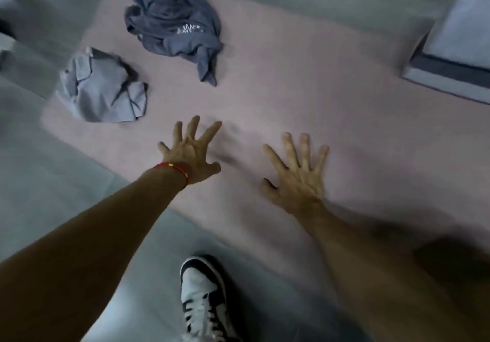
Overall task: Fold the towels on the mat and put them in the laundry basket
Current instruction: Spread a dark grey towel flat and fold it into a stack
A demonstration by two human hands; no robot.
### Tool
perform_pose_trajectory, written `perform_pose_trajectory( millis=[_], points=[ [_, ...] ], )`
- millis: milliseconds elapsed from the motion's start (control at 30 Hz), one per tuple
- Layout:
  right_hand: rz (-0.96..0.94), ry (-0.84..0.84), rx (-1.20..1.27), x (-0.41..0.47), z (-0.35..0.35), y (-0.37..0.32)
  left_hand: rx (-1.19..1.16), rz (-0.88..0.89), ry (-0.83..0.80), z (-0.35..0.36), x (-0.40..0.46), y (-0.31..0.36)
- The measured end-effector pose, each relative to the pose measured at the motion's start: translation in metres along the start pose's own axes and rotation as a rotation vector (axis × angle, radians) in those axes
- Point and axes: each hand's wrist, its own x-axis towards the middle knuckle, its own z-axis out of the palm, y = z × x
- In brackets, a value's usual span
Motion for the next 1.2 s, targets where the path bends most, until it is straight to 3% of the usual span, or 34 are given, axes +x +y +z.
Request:
perform_pose_trajectory(
  millis=[67,300,500,600,767,900,1000,1067,1100,1200],
  points=[
    [-0.021,0.054,0.003,-0.002,0.004,0.0,-0.053,0.026,0.038,0.003,0.034,-0.004],
    [-0.014,0.124,0.011,0.006,0.01,0.004,-0.411,0.006,0.428,-0.046,0.168,0.005],
    [-0.037,0.25,0.112,0.005,0.016,0.007,-0.314,-0.016,0.446,-0.079,0.19,0.028],
    [0.01,0.371,0.255,0.002,0.015,0.01,-0.418,0.144,0.322,-0.066,0.145,0.056],
    [0.134,0.488,0.735,-0.001,0.008,0.017,-0.826,0.344,0.057,0.0,0.043,0.089],
    [0.331,0.237,1.674,-0.016,-0.04,0.02,-1.178,0.465,-0.13,0.025,-0.033,0.104],
    [0.206,0.008,1.944,-0.044,-0.071,0.022,-1.251,0.575,-0.25,0.014,-0.066,0.099],
    [0.155,-0.016,1.83,-0.058,-0.098,0.031,-1.183,0.606,-0.242,0.01,-0.077,0.094],
    [0.143,-0.022,1.652,-0.064,-0.114,0.038,-1.105,0.624,-0.179,0.011,-0.077,0.092],
    [0.111,-0.118,1.041,-0.08,-0.165,0.055,-0.889,0.669,0.155,0.012,-0.065,0.078]
  ],
)
